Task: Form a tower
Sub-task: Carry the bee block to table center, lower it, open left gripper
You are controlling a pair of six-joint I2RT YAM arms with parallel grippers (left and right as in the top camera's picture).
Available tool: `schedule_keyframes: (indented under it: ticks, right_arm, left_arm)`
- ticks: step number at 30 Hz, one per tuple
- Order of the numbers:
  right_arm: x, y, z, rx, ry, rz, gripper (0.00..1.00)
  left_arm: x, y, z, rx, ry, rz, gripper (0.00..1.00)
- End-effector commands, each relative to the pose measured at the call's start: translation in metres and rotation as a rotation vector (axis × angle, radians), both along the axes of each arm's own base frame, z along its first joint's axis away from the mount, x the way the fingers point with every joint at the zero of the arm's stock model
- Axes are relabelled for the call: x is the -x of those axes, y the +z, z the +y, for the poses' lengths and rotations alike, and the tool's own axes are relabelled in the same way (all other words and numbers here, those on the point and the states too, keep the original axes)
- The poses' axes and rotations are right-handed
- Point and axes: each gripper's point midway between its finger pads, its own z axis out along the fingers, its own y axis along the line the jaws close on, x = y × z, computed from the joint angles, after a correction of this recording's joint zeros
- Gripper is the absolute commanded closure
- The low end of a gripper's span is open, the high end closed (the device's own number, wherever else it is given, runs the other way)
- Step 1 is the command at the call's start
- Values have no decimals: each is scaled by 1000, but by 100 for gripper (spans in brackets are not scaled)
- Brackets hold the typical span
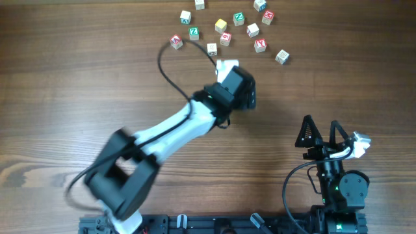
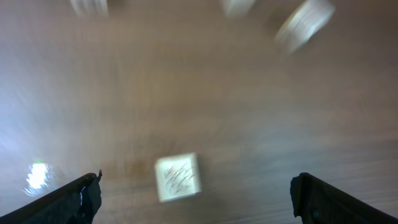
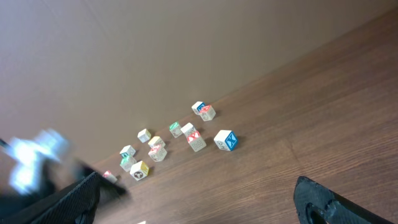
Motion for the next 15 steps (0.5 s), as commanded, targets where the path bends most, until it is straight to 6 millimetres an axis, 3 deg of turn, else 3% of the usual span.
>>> schedule_keyframes:
  ticks: [1,2,3,5,7,10,11,12,14,15]
  right_arm:
    - [0,3,-3,-7,-16,-11,0]
    - [0,3,-3,-7,-16,-12,0]
    - [0,3,-3,-7,-16,-11,0]
    - [0,3,-3,-7,-16,-11,0]
    - [0,3,-3,-18,-16,-12,0]
    - [1,2,-1,-223,-5,-3,0]
    - [1,4,13,-318,71,6,0]
    - [4,7,30,-377,174,19,0]
    - [6,8,36,-447,211,31,0]
    - [7,8,42,-612,238,63,0]
  left_arm:
    - [-19,167,86,-75,197,-386,0]
    - [-7,196,131,-133,318,-436,0]
    - [9,210,166,-181,383,-438,0]
    - [38,209,204,-258,409,-369,0]
    - [73,195,234,-365,398,-256,0]
    - [118,171,262,-510,347,-90,0]
    - [127,167,267,-542,335,-54,0]
    - [133,163,270,-564,326,-28,0]
    - [132,162,269,-559,322,-24,0]
    - [133,162,268,-557,320,-22,0]
